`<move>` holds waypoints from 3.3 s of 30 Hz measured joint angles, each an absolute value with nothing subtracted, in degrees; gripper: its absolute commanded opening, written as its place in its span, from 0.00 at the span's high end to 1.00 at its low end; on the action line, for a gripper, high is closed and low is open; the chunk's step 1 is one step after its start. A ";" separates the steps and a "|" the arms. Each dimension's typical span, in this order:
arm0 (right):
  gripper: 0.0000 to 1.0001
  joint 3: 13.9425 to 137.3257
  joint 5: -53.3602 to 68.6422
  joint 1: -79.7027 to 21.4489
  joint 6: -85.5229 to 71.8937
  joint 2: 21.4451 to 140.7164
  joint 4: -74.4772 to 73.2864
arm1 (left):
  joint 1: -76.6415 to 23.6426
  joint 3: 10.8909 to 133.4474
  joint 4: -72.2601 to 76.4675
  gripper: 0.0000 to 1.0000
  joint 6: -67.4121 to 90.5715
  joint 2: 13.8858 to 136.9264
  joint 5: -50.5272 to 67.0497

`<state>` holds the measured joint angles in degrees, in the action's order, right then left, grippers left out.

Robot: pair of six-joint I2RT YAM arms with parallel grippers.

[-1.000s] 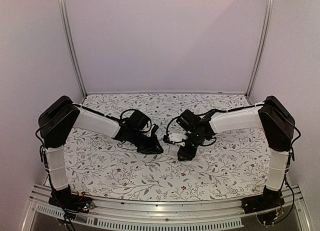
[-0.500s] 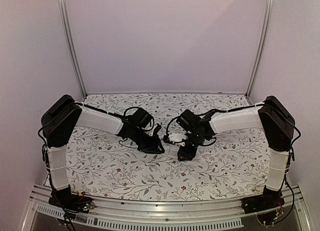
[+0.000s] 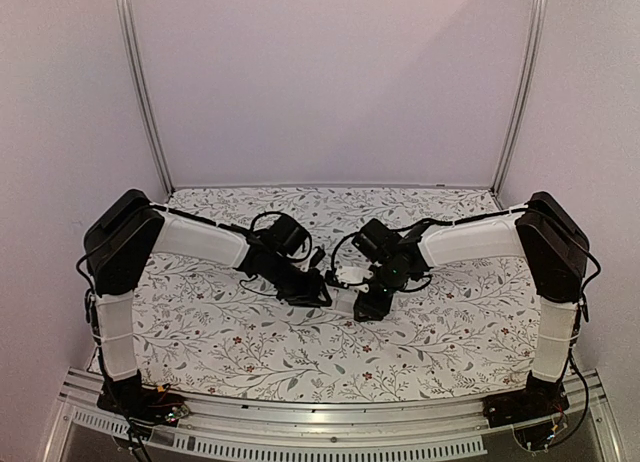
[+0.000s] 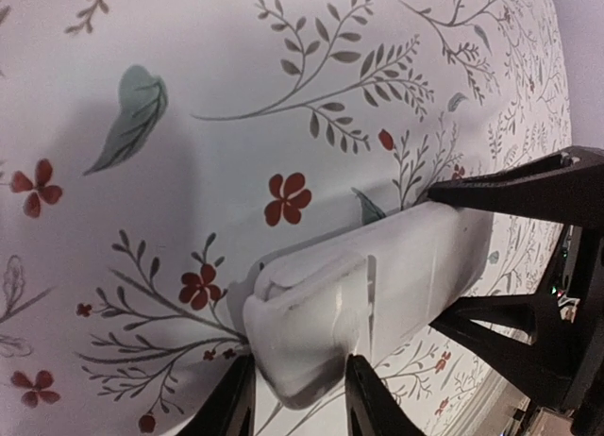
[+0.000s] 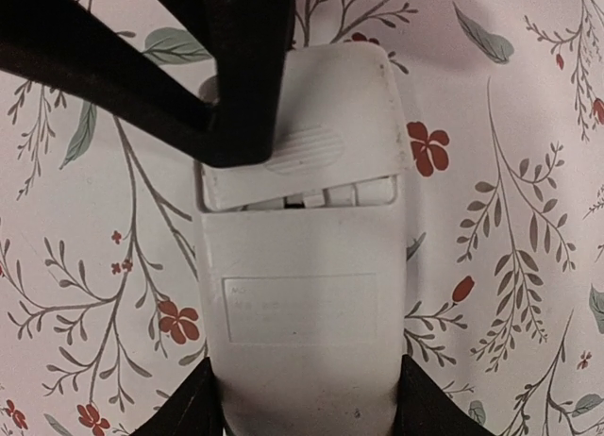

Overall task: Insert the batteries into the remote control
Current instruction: Press the battery cover on the remote control.

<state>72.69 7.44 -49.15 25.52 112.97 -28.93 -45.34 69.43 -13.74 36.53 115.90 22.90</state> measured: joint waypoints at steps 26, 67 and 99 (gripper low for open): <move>0.53 72.79 7.86 -48.97 25.76 112.99 -29.21 | -44.16 75.59 -20.88 0.70 27.18 119.61 27.18; 0.44 70.72 9.72 -47.22 26.79 111.92 -27.64 | -41.04 73.95 -18.20 0.68 28.75 118.56 26.81; 0.57 72.16 9.58 -47.22 26.70 112.71 -29.41 | -43.70 76.12 -18.20 0.74 28.53 120.03 24.58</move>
